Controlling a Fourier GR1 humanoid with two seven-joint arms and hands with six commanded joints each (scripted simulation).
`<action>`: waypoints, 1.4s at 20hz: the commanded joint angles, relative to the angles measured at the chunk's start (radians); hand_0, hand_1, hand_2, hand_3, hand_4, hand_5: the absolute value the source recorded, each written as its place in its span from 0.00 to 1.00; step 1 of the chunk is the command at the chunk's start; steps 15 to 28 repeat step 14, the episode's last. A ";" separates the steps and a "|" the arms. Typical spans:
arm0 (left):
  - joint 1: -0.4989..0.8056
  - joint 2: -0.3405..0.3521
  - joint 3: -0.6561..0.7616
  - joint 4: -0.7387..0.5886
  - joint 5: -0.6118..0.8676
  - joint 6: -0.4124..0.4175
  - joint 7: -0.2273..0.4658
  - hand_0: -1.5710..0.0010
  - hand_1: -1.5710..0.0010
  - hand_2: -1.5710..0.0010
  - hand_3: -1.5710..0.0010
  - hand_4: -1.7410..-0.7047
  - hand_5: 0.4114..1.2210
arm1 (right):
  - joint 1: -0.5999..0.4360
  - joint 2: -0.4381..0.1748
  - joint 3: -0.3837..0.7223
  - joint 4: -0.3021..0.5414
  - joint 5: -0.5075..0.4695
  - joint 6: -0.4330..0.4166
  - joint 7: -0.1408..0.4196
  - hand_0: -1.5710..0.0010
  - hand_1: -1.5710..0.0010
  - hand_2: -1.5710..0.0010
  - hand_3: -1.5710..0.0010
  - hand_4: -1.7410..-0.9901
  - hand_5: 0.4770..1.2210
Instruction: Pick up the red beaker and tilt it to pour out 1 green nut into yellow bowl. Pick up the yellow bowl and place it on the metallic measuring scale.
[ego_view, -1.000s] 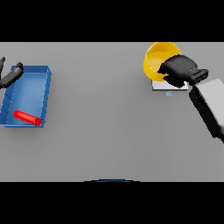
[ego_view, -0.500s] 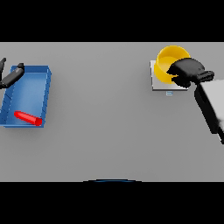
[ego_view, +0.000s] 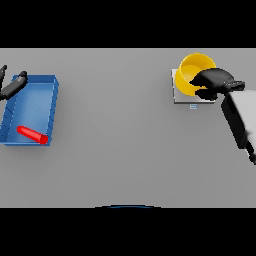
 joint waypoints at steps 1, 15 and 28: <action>0.003 -0.002 0.001 0.014 -0.001 -0.004 -0.010 1.00 1.00 1.00 1.00 0.97 0.39 | 0.000 0.001 -0.007 0.008 -0.007 0.007 0.005 0.54 0.38 0.34 0.47 0.16 0.80; -0.005 0.000 0.005 0.008 0.001 -0.007 -0.018 1.00 1.00 1.00 1.00 0.99 0.35 | -0.016 -0.001 0.023 0.047 0.026 0.043 0.008 0.97 0.96 0.93 0.83 0.44 0.38; -0.005 0.000 0.005 0.008 0.001 -0.007 -0.018 1.00 1.00 1.00 1.00 0.99 0.35 | -0.016 -0.001 0.023 0.047 0.026 0.043 0.008 0.97 0.96 0.93 0.83 0.44 0.38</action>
